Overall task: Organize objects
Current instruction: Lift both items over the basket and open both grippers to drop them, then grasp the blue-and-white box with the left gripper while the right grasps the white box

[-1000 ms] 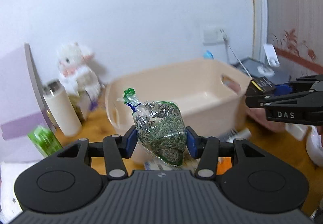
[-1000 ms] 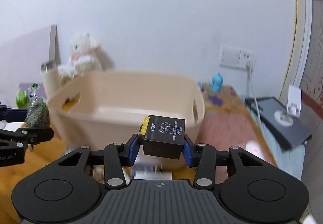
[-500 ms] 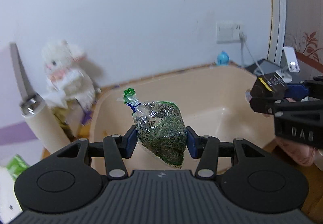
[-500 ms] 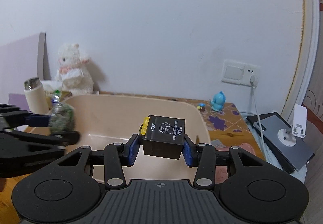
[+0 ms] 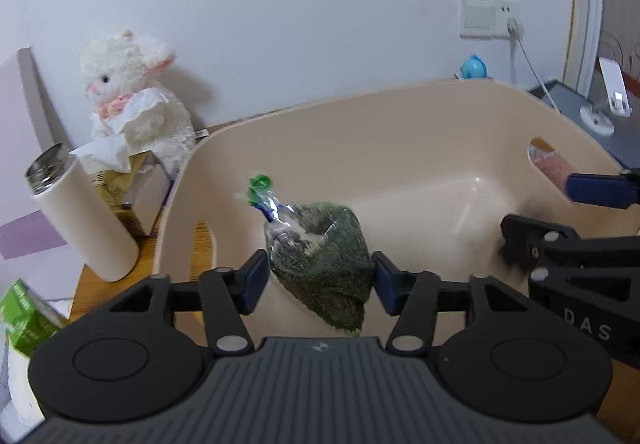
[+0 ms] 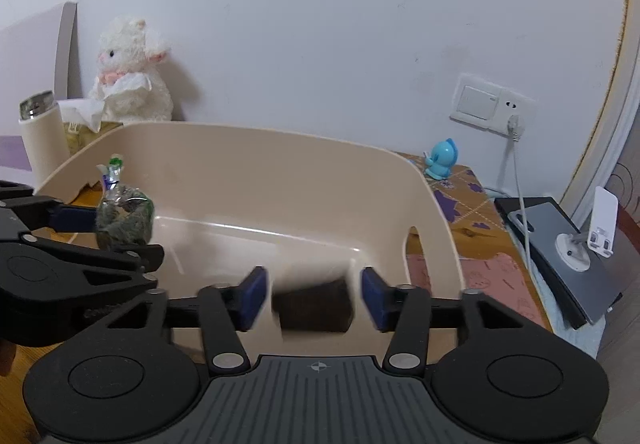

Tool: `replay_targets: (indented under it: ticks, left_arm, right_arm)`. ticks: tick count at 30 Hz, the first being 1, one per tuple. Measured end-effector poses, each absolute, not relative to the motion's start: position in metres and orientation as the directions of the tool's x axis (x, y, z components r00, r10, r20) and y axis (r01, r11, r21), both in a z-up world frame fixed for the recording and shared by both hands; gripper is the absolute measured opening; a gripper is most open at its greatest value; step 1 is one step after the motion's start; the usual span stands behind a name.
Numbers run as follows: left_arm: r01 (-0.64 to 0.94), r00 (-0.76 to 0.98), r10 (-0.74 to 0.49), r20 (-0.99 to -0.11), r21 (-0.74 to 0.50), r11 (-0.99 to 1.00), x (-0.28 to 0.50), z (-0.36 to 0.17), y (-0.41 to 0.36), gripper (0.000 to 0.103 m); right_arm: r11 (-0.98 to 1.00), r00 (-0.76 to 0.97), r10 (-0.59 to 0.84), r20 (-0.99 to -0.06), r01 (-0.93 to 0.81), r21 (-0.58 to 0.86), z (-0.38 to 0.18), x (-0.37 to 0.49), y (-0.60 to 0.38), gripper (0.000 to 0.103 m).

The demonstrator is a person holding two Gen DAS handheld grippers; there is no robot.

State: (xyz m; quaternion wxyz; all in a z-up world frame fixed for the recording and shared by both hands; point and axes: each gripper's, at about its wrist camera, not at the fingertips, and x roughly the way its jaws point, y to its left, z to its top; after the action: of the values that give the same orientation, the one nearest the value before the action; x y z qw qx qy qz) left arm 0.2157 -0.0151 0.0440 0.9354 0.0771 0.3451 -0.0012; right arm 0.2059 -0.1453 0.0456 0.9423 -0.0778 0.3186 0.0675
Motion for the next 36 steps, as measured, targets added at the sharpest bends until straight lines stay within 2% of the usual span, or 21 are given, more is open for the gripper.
replay_targets:
  ticks: [1, 3, 8, 14, 19, 26, 30, 36]
  left_arm:
    - [0.053, 0.768, 0.044, -0.639, 0.131, 0.99, 0.212, 0.048, -0.013, 0.074]
    - [0.052, 0.791, 0.022, -0.611, 0.103, 0.993, 0.199, 0.058, -0.009, 0.081]
    - [0.043, 0.824, 0.017, -0.566, 0.093, 0.995, 0.172, 0.077, 0.002, 0.088]
    - [0.024, 0.816, 0.014, -0.578, 0.059, 0.998, 0.144, 0.078, 0.021, 0.089]
    - [0.056, 0.804, 0.005, -0.594, 0.084, 0.995, 0.119, 0.07, 0.027, 0.09]
    - [0.044, 0.713, 0.001, -0.701, 0.047, 0.998, 0.115, 0.028, 0.033, 0.09]
    - [0.038, 0.663, 0.025, -0.748, 0.068, 0.997, 0.12, 0.003, 0.031, 0.09]
    - [0.051, 0.644, 0.002, -0.765, 0.045, 0.998, 0.126, -0.011, 0.029, 0.09]
  right_arm:
    - [0.979, 0.795, 0.085, -0.601, -0.177, -0.096, 0.049, 0.202, -0.148, 0.07]
    - [0.981, 0.81, 0.089, -0.579, -0.171, -0.089, 0.058, 0.194, -0.152, 0.076]
    - [0.984, 0.837, 0.101, -0.538, -0.164, -0.07, 0.075, 0.17, -0.163, 0.098]
    - [0.982, 0.835, 0.1, -0.541, -0.172, -0.084, 0.07, 0.136, -0.17, 0.1]
    - [0.981, 0.816, 0.101, -0.569, -0.178, -0.081, 0.053, 0.117, -0.175, 0.1]
    - [0.981, 0.77, 0.069, -0.634, -0.168, -0.097, 0.015, 0.107, -0.177, 0.1]
    - [0.984, 0.737, 0.055, -0.673, -0.152, -0.087, -0.005, 0.109, -0.179, 0.1]
    - [0.984, 0.719, 0.048, -0.694, -0.153, -0.09, -0.018, 0.114, -0.178, 0.1]
